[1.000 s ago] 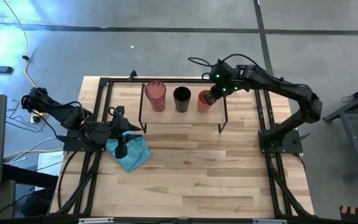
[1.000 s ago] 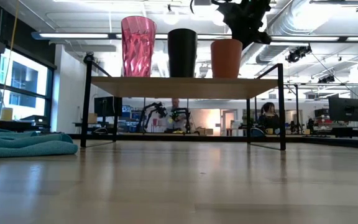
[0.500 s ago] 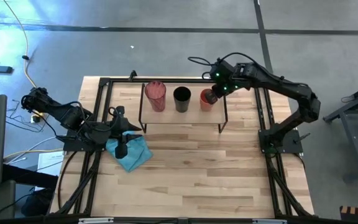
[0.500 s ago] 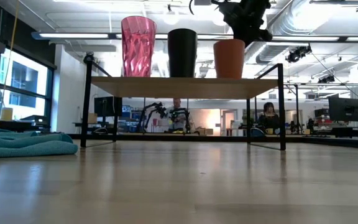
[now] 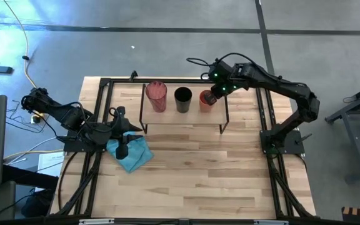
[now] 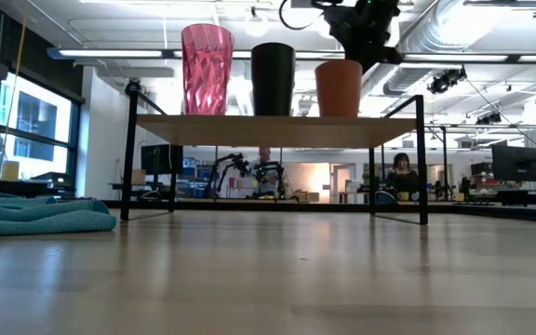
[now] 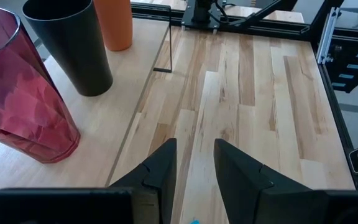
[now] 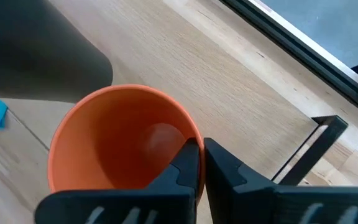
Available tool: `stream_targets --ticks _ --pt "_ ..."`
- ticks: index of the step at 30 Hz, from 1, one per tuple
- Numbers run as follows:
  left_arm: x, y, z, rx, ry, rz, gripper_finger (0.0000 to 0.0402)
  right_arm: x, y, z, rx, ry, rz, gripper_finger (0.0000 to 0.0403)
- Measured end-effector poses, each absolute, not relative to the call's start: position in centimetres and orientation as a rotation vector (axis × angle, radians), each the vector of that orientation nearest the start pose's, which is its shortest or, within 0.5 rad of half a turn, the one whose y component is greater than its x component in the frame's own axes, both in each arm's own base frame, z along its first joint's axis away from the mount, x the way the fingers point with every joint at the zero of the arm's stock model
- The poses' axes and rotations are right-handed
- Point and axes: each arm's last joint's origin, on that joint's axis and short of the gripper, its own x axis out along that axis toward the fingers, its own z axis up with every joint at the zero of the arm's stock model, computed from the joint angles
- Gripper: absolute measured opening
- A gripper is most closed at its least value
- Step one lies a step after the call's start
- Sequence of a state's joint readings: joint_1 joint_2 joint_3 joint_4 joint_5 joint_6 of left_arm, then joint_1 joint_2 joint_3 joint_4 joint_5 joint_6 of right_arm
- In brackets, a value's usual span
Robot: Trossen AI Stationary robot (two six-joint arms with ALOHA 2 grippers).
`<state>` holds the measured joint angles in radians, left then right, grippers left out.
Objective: Stack small to large cups/mugs on shelf
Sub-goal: Put the orange cup on the shelf, then return to Home Position
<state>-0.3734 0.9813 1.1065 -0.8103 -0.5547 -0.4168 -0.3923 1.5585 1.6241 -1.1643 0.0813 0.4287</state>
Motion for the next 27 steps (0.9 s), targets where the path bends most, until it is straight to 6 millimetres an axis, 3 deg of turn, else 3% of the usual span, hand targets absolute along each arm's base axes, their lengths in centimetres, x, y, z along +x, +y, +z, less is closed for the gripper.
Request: stream_targets --ticks 9,18,27 --pt "17.34 -5.16 35.44 -0.095 0.564 0.297 0.0097 27.88 -11.77 35.67 0.552 0.992 -0.648 0.0004" --pt "17.32 -5.15 35.42 -0.093 0.567 0.297 0.0097 27.89 -11.72 35.41 0.561 1.012 -0.638 0.0066" --pt "17.3 -5.14 35.41 -0.091 0.57 0.297 0.0097 28.0 -11.77 35.49 0.553 0.998 -0.635 0.0074"
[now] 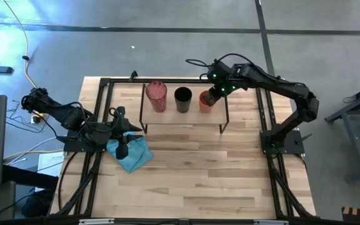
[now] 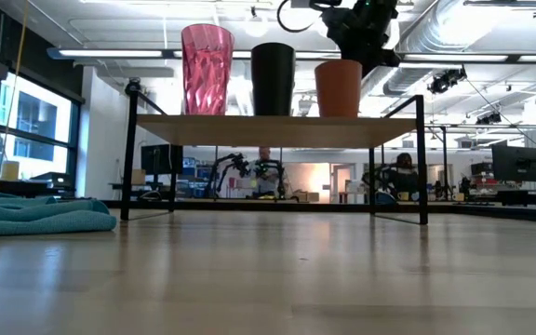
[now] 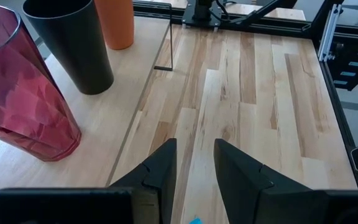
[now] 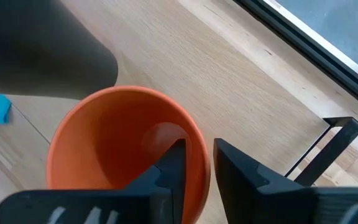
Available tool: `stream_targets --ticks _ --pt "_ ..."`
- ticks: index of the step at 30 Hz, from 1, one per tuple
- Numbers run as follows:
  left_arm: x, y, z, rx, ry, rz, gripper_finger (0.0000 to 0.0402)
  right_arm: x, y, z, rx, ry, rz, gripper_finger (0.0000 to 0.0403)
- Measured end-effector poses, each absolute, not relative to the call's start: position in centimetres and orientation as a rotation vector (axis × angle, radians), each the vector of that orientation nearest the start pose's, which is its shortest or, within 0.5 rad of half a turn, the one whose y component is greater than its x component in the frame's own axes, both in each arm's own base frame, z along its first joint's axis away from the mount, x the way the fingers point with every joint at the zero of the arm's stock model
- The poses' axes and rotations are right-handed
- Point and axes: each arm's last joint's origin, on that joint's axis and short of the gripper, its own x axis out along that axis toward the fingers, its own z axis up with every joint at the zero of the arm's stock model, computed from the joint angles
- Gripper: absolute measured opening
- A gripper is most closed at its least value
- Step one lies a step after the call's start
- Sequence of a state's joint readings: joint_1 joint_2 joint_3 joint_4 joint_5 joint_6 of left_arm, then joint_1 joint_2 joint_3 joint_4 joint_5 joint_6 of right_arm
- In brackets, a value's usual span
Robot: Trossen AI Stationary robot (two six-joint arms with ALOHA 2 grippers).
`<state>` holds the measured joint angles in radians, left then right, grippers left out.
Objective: Stack small to large cups/mugs on shelf
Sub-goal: Return to Home Position
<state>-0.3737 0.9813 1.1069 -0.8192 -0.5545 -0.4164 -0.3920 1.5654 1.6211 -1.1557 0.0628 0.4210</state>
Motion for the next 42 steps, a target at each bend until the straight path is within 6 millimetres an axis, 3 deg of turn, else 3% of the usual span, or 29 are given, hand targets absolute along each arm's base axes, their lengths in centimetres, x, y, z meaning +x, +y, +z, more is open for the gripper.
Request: stream_targets --ticks 10,23,36,42 --pt "17.3 -5.1 35.4 -0.091 0.57 0.297 0.0097 28.0 -11.8 35.5 0.551 0.997 -0.634 0.0077" --pt "17.3 -5.1 35.4 -0.092 0.569 0.297 0.0097 27.9 -11.7 35.8 0.553 0.995 -0.626 0.0129" --pt "17.3 -5.1 35.4 -0.092 0.568 0.297 0.0097 26.4 -11.0 42.9 0.457 0.852 -0.593 0.0129" --pt "17.3 -5.1 36.1 -0.065 0.508 0.272 0.0097 25.8 -9.2 46.9 0.279 0.743 -0.375 0.0129"
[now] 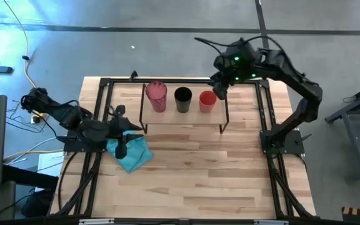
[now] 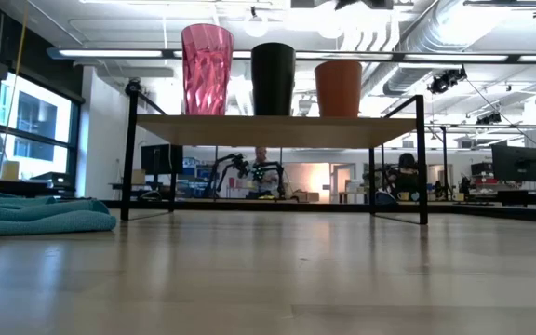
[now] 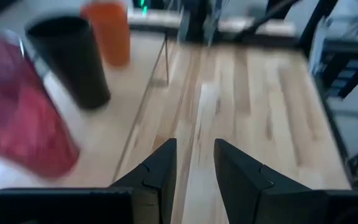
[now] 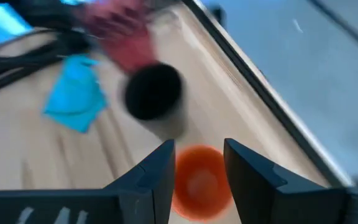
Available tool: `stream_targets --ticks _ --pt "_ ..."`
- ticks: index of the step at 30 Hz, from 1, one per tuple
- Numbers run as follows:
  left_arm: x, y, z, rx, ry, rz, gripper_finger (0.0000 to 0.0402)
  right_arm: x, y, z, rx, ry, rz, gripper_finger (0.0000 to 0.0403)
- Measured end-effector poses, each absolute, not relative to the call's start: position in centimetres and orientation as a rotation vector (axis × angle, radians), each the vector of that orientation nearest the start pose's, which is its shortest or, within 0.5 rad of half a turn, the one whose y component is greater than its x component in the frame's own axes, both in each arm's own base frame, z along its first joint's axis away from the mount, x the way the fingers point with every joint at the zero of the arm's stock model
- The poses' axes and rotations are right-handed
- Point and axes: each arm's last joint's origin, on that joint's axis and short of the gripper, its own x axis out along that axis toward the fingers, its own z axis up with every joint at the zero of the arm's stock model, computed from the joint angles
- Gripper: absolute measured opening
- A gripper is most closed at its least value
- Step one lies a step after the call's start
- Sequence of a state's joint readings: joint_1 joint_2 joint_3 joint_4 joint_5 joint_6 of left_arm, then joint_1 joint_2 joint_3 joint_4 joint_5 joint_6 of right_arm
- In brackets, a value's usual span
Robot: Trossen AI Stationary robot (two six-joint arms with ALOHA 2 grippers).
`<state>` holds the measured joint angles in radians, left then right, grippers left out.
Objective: Stack small to large cups/mugs on shelf
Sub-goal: Return to Home Position
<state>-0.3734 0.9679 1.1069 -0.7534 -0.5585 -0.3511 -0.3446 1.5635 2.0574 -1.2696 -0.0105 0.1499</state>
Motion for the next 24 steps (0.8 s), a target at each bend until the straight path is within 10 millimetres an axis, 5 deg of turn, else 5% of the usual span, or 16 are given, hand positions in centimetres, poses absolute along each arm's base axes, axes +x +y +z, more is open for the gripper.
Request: stream_targets --ticks 12,24 --pt "13.4 -3.5 43.2 0.035 -0.065 0.227 0.0097 23.3 -6.2 52.8 -0.09 0.494 0.032 0.0129" --pt "5.7 -0.5 46.3 0.012 -0.379 0.266 0.0097 15.6 -6.0 55.0 -0.192 0.363 0.034 0.0129"
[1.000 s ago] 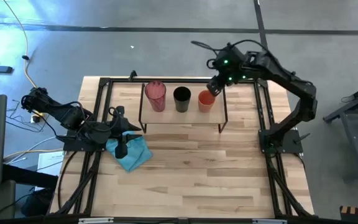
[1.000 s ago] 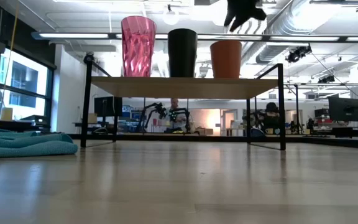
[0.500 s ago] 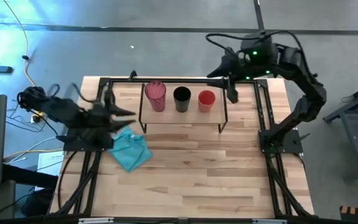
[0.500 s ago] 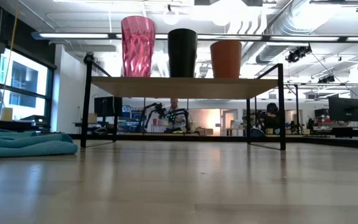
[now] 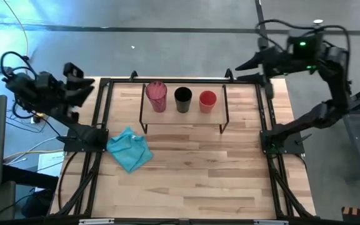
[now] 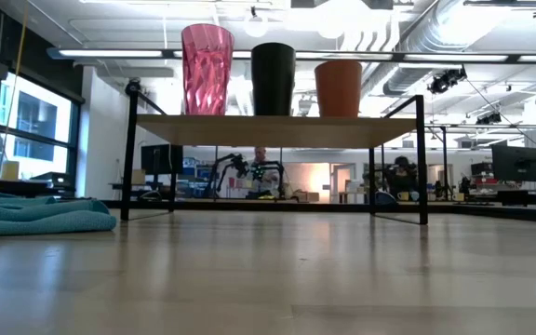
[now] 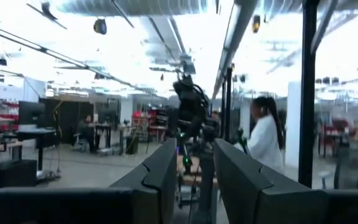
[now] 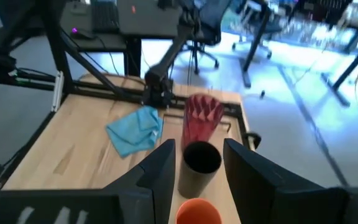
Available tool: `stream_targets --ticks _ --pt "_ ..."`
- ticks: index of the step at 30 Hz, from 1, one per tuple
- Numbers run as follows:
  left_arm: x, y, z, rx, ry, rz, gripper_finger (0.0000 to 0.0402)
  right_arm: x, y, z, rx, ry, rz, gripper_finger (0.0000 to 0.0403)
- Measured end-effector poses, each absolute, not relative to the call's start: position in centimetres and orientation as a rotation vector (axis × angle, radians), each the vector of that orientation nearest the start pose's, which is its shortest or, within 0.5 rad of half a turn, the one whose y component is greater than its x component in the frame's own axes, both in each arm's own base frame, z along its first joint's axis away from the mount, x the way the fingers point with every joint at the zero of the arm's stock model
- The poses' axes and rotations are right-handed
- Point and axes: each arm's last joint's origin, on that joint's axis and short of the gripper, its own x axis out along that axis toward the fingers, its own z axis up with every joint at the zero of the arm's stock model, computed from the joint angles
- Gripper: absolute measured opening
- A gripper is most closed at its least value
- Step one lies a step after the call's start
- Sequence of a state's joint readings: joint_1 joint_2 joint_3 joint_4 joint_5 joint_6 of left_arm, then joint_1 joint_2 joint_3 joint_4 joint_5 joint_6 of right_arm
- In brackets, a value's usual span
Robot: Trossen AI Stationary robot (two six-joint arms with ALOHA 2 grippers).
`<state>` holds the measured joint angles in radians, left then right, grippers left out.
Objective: Stack small to large cups/mugs on shelf
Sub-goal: Return to Home Position
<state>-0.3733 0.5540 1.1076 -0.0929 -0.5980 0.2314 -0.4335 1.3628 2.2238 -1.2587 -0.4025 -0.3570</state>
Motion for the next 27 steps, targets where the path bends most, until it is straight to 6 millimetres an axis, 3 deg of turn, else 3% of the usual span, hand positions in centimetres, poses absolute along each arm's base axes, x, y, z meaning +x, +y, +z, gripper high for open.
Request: stream_targets --ticks 8,14,17,22,27 --pt "4.0 0.2 46.4 -0.009 -0.414 0.282 0.0097 12.3 -5.2 56.1 -0.213 0.305 -0.106 0.0129" --pt "3.8 0.9 46.1 -0.091 -0.358 0.519 0.0097 11.0 -5.0 56.5 -0.177 0.288 -0.257 0.0129" --pt "3.8 0.9 46.1 -0.116 -0.37 0.505 0.0097 10.4 -4.5 57.2 -0.146 0.208 -0.215 0.0129" --pt "4.0 0.4 46.2 0.045 -0.378 0.371 0.0097 9.0 -3.2 58.1 -0.2 0.091 -0.034 0.0129" --pt "4.1 0.3 46.2 0.132 -0.369 0.34 0.0097 8.0 -2.5 58.6 -0.226 0.035 0.012 0.0129"
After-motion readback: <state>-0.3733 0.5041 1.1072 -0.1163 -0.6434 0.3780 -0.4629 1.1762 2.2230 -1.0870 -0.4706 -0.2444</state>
